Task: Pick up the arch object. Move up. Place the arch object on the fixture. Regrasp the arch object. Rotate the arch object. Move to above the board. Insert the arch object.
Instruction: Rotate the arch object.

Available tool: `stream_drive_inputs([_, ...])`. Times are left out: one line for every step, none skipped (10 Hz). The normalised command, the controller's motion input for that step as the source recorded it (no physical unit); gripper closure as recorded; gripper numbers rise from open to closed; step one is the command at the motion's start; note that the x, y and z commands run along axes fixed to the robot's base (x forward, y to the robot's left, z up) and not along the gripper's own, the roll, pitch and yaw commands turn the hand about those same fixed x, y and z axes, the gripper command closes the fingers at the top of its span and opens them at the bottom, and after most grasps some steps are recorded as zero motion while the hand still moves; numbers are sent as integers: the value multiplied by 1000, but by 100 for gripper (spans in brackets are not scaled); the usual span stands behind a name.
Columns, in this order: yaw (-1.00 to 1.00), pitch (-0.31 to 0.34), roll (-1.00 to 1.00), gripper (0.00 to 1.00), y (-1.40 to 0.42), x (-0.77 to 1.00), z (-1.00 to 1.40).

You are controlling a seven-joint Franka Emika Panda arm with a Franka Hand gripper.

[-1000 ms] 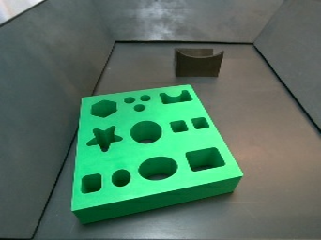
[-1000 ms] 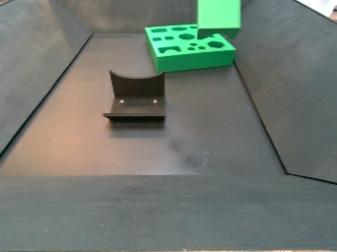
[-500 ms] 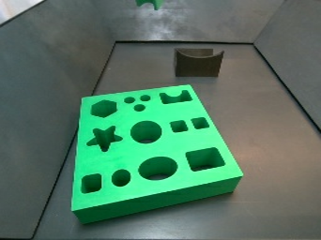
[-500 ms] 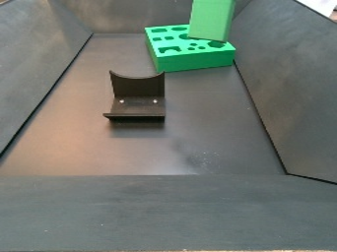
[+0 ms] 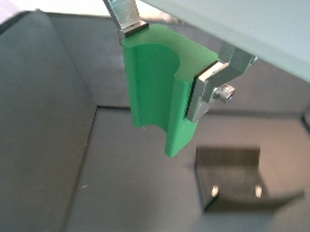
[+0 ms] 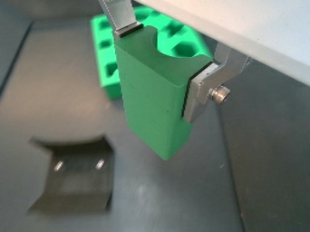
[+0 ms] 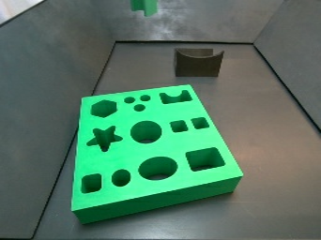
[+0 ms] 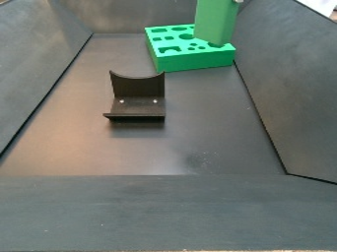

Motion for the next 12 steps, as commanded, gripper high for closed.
stream_drive_inputs([-373,321,-440,100,13,42,34])
stream_drive_inputs([-213,229,-283,100,11,52,3])
stream_drive_inputs([-1000,24,-31,100,26,6,0])
stream_drive_inputs([-1000,15,-24,100,23,-22,13])
stream_drive_inputs([-1000,15,-25,100,23,-23,12])
stream_drive_inputs([-1000,16,-27,100,21,-20,13])
stream_drive_inputs([-1000,17,-28,100,20,-16,11])
stream_drive_inputs([-1000,18,-30,100,19,-15,11])
stream_drive_inputs([-1000,19,-32,100,19,-14,11])
stream_drive_inputs([-1000,20,-34,100,19,-13,11])
stream_drive_inputs([-1000,21,-36,100,18,-13,11])
stream_drive_inputs([-1000,22,-37,100,18,-13,11])
